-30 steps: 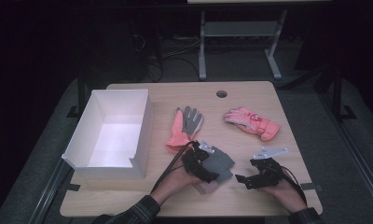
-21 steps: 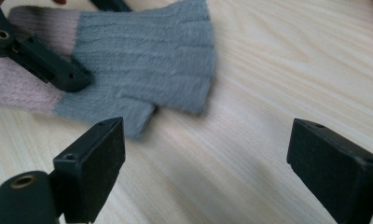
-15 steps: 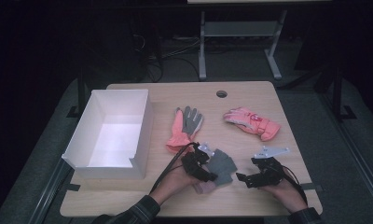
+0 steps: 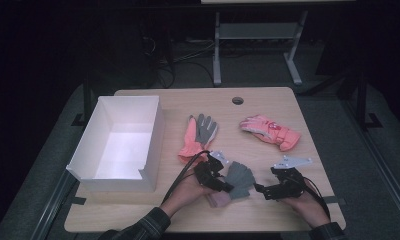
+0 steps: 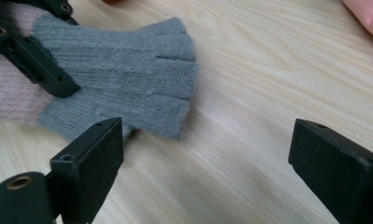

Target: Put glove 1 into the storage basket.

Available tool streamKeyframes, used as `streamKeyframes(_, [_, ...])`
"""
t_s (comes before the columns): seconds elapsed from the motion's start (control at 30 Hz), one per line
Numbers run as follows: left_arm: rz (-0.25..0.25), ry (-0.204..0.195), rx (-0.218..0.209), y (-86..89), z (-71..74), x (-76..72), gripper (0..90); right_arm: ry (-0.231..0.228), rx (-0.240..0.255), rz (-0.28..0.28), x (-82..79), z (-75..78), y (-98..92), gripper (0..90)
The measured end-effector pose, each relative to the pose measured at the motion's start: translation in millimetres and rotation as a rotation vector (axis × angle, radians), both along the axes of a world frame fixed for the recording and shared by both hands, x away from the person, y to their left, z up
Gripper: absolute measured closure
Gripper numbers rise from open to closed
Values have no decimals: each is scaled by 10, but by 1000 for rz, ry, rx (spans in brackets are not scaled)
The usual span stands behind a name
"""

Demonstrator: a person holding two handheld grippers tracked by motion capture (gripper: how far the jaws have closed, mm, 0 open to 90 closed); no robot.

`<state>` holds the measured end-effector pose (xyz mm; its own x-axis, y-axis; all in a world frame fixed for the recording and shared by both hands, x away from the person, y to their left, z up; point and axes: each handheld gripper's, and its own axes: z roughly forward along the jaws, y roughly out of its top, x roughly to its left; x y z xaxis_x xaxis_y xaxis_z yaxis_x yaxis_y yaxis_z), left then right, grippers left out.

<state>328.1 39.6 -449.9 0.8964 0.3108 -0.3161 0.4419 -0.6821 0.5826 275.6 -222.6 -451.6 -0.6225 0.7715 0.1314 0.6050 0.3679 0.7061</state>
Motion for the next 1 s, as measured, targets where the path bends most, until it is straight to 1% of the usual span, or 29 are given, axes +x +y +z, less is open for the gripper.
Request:
streamKeyframes(0.03, [-7, -4, 2, 6, 17, 1, 651, -4, -1, -2, -1, -2, 2, 100])
streamKeyframes(0.1, [2, 8, -7, 10, 49, -8, 653, -7, -3, 1, -3, 0, 1, 100])
streamKeyframes(0.27, [-4, 1, -18, 49, 148, -9, 655, -20, -3, -8, -1, 0, -22, 100])
streamKeyframes(0.37, [2, -4, -14, 103, 224, -2, 655, -25, -5, -19, 1, 4, -35, 100])
streamKeyframes(0.43, [10, -1, -21, 150, 286, 11, 656, -34, -5, -18, 5, 5, -48, 100])
streamKeyframes(0.53, [20, -12, -22, 216, 390, 33, 656, -33, -2, -22, 9, -2, -51, 100])
streamKeyframes(0.6, [28, -15, -18, 262, 473, 54, 656, -38, -3, -17, 11, -6, -55, 100])
streamKeyframes(0.67, [55, -25, -30, 317, 574, 75, 655, -37, -5, -16, 10, -8, -54, 100])
streamKeyframes(0.77, [77, -38, -41, 412, 734, 113, 655, -35, -7, -14, 12, -10, -52, 100])
streamKeyframes(0.83, [96, -54, -62, 482, 843, 130, 654, -30, -8, -16, 18, -16, -44, 100])
streamKeyframes(0.93, [129, -75, -71, 588, 993, 154, 654, -28, -16, -13, 23, -28, -29, 100])
streamKeyframes(1.0, [141, -86, -72, 656, 1081, 172, 655, -26, -18, -9, 23, -31, -25, 100])
